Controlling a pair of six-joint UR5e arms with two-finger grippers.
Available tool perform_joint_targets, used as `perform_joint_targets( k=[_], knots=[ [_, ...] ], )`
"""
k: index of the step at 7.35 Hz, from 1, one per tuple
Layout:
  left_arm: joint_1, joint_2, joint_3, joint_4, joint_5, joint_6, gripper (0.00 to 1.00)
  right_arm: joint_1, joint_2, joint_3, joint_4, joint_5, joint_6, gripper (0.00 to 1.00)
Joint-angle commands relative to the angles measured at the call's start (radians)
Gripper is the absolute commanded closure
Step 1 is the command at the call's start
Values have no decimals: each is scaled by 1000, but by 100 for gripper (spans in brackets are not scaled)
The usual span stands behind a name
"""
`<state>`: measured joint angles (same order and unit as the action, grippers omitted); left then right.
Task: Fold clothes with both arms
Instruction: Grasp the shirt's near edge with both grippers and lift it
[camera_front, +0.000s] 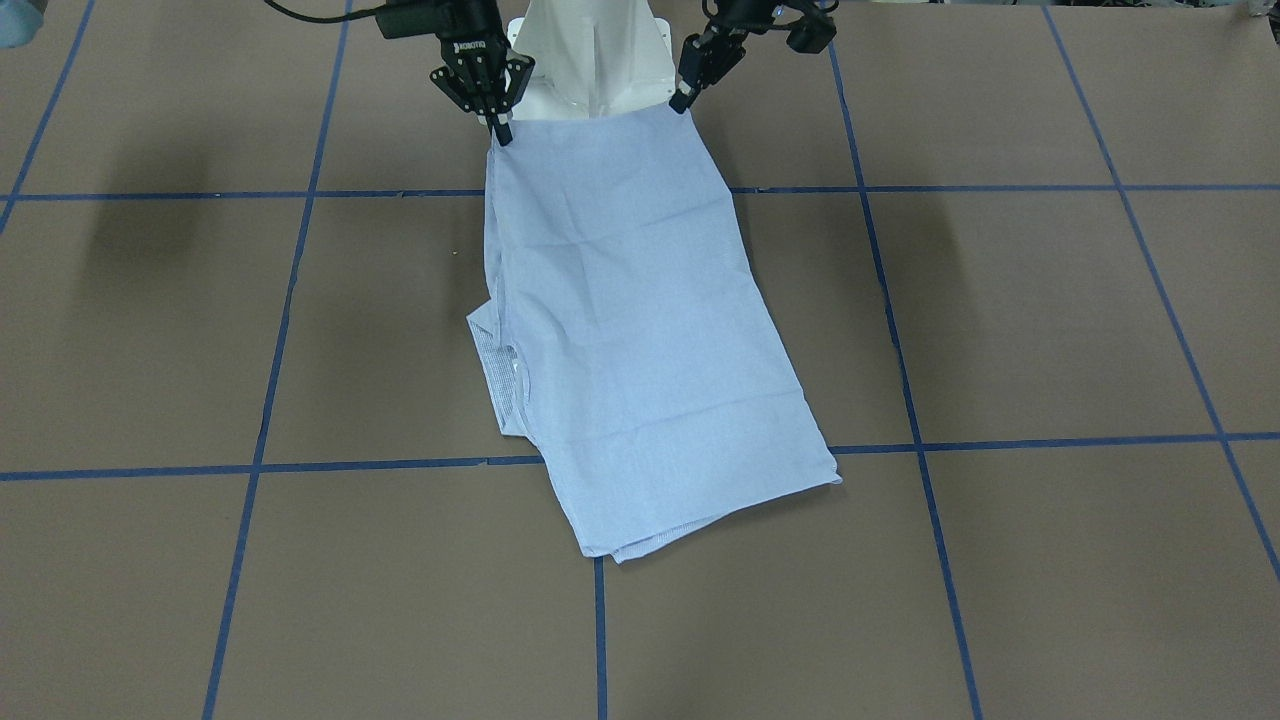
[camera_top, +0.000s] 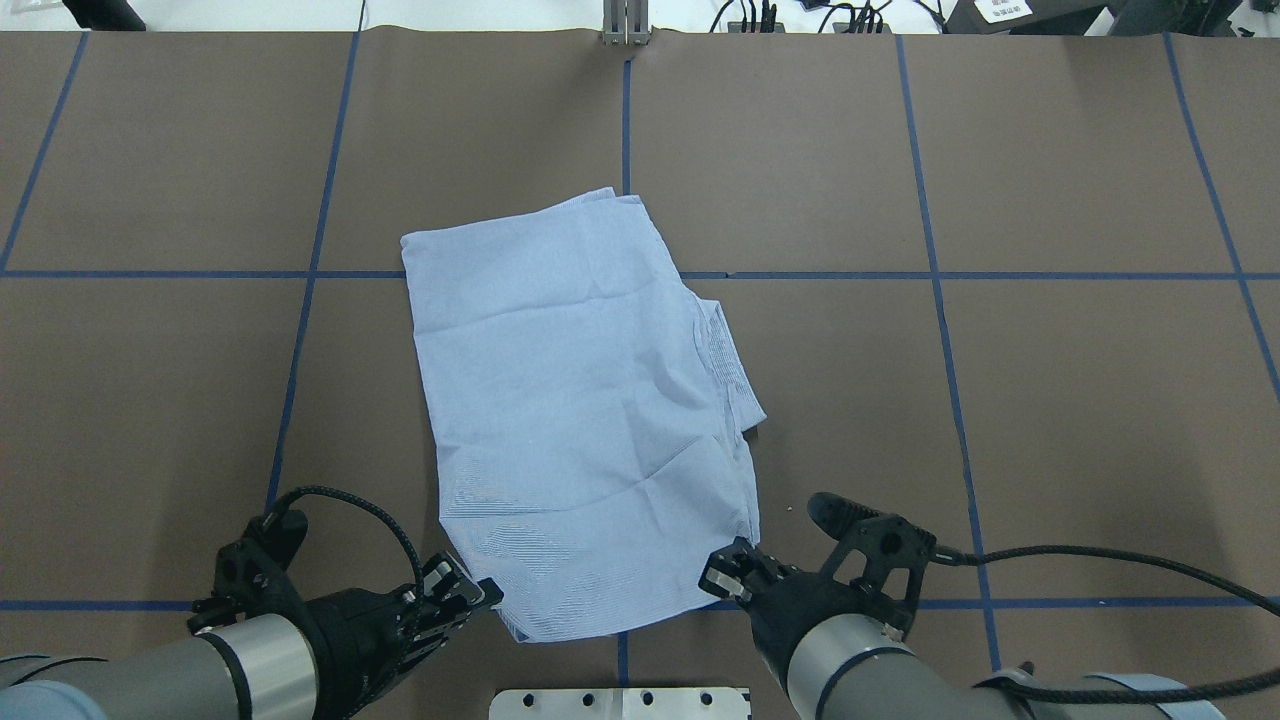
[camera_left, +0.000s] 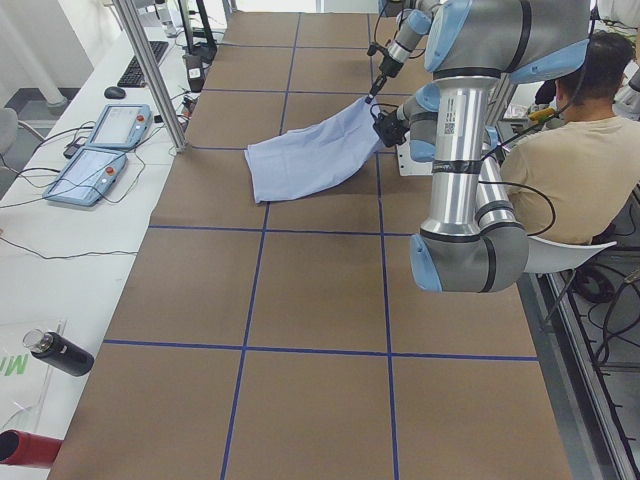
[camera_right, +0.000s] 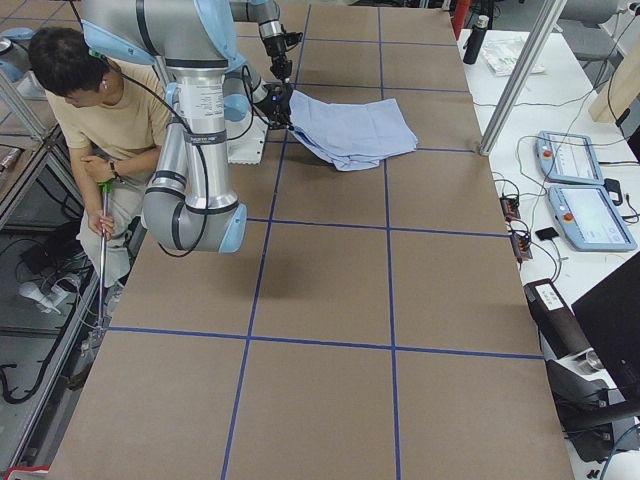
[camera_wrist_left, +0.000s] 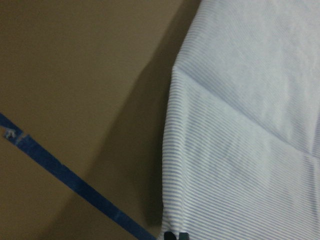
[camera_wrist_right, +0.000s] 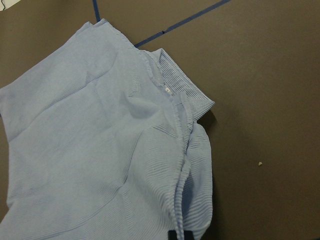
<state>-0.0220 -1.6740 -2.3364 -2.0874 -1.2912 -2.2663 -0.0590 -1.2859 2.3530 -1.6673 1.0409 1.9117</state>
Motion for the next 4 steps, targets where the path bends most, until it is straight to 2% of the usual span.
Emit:
perform_joint_targets(
  k=[1, 2, 3, 4],
  knots=[
    [-36, -7, -129, 132, -96, 26, 100, -62, 28, 130, -164, -25, 27, 100],
    [-77, -42, -103, 198, -120, 90, 100, -1, 65, 74, -166, -18, 17, 100],
    [-143, -99, -28, 222, -122, 164, 100, 90, 168, -52, -164, -6, -14, 100],
    [-221, -163, 73, 245, -123, 216, 100, 182, 248, -155, -155, 46, -51, 100]
  ],
)
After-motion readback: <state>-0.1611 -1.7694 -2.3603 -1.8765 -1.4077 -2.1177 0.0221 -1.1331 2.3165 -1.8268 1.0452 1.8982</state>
